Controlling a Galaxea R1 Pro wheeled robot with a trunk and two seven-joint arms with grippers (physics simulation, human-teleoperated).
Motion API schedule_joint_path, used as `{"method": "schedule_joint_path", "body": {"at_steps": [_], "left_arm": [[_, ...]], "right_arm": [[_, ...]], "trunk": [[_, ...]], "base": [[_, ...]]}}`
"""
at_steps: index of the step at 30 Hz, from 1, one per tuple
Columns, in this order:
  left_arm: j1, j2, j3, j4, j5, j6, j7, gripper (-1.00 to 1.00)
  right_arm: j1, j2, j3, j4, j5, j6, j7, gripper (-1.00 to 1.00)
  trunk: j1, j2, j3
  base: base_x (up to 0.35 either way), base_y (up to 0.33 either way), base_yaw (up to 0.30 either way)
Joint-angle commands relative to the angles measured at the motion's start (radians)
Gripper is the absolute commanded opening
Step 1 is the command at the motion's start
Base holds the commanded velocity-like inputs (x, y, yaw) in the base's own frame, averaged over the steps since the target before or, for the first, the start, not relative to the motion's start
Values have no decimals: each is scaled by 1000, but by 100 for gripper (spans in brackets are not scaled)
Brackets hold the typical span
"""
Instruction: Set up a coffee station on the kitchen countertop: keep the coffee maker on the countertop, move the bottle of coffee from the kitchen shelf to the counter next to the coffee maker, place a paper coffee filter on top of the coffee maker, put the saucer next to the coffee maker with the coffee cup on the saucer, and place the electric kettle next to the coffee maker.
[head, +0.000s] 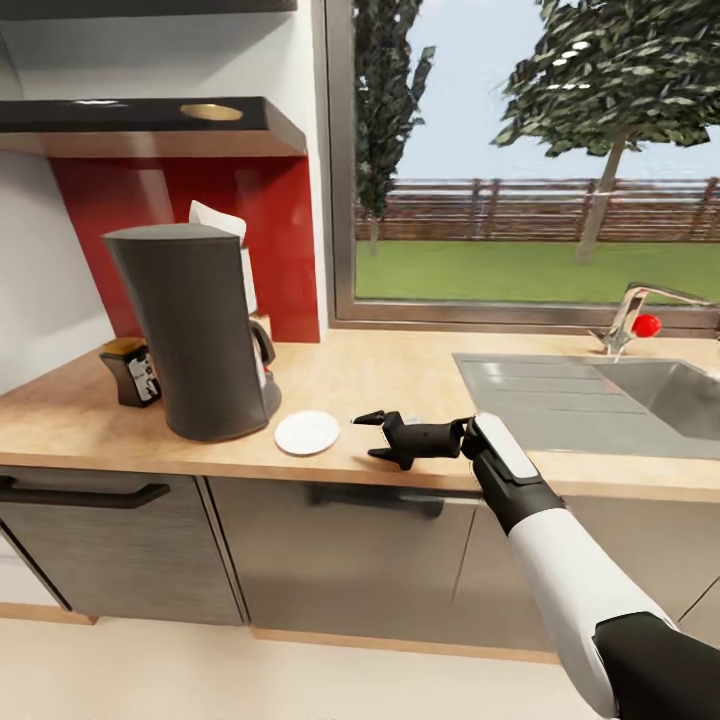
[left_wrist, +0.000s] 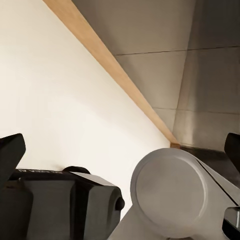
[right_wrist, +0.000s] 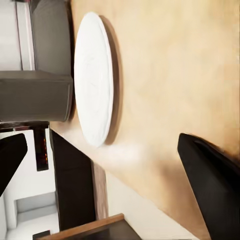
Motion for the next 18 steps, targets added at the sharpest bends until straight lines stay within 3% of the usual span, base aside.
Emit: {"method": "schedule_joint_path", "body": {"at_steps": [1, 8, 12, 13, 18], "left_arm": [[0, 0, -5, -1, 5, 11, -4, 100], [0, 0, -5, -1, 5, 12, -2, 100], [0, 0, -5, -1, 5, 12, -1, 100], [0, 0, -5, -1, 5, 11, -1, 100], [0, -1, -5, -1, 5, 10, -1, 100]], "right_arm": [[0, -1, 1, 6, 29, 10, -20, 100], [0, 0, 1, -24, 27, 11, -15, 100], [3, -3, 0, -135, 26, 16, 10, 100], [9, -5, 2, -207, 26, 19, 40, 100], [35, -10, 15, -379, 35, 25, 123, 100]], "trunk": [[0, 0, -1], [0, 0, -1], [0, 0, -1], [0, 0, -1], [0, 0, -1]], "base": [[-113, -261, 0], [-39, -80, 0], [-12, -8, 0], [-154, -2, 0], [-250, -1, 0]]}}
